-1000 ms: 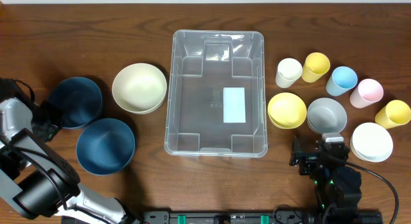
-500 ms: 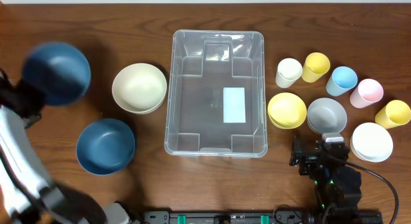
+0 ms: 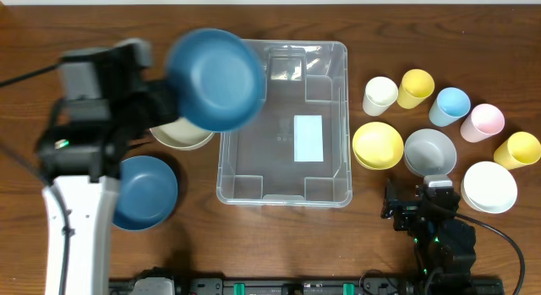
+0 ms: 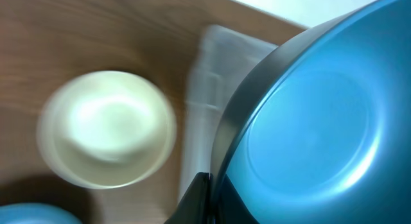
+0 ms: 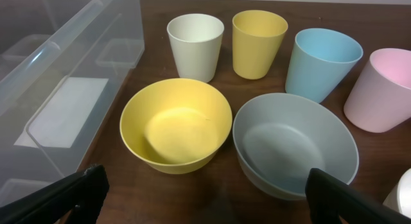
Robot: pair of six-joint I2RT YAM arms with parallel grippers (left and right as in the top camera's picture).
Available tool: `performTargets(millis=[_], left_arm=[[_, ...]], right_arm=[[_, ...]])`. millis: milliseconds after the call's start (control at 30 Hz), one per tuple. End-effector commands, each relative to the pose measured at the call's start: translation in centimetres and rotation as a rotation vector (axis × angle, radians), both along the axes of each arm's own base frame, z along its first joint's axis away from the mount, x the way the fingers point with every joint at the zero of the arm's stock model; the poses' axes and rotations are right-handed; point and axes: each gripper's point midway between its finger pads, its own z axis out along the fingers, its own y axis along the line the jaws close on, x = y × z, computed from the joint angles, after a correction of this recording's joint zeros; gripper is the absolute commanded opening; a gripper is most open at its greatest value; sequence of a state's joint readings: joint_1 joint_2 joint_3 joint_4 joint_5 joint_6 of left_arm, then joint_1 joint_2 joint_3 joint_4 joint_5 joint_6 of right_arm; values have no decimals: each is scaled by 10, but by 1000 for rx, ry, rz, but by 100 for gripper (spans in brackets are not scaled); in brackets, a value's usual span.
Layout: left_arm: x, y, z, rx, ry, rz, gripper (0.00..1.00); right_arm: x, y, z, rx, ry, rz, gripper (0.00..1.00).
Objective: Pack container
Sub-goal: 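Carry the dark blue bowl into the clear bin and release it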
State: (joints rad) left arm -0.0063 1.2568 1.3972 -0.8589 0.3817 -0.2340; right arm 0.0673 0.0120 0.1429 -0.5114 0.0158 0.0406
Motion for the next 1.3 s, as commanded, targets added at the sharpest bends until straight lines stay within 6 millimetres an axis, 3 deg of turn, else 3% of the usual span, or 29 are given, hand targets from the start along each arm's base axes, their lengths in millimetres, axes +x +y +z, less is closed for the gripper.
performTargets(millis=[0,333,500,767,933,1167,1267], left_arm=[[10,-29,-22,65,42,-79,6],[55,-101,-112,125,170,-228,6],[73,-120,-144,120,187,-245,6],[85,-137,-186,173,213,-263,6],[94,-150,-197,172,186,-279,6],[106,-141,-197,224,146,-229,6],[109,-142,-194,219,130,-228,22]], right_arm=[[0,-2,0,6,-2,-14,99],[0,-2,0,6,-2,-14,99],[0,-2,0,6,-2,-14,99],[0,-2,0,6,-2,-14,99],[0,-2,0,6,-2,-14,99],[0,-2,0,6,-2,-14,99],[0,-2,0,6,-2,-14,99]])
